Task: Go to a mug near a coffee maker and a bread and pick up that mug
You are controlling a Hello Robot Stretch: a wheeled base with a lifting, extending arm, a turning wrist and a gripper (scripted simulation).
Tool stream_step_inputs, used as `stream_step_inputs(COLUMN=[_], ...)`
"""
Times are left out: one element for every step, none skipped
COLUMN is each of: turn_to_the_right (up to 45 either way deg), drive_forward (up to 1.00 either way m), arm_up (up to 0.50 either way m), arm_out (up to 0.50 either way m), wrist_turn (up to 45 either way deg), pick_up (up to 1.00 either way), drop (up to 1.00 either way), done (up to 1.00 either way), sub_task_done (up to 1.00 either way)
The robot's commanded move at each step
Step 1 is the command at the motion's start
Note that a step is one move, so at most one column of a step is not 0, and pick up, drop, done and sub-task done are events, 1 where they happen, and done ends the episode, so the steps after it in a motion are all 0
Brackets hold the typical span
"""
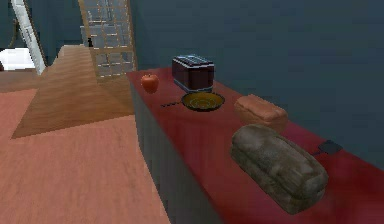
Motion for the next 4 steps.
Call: stream_step_inputs(turn_to_the_right=[0.0,0.0,0.0,0.0], drive_forward=[0.00,0.00,0.00,0.00], arm_up=[0.00,0.00,0.00,0.00], arm_out=[0.28,0.00,0.00,0.00], wrist_turn=[0.0,45.0,45.0,45.0], pick_up=[0.00,0.00,0.00,0.00], drop=[0.00,0.00,0.00,0.00], done=[0.00,0.00,0.00,0.00], sub_task_done=[0.00,0.00,0.00,0.00])
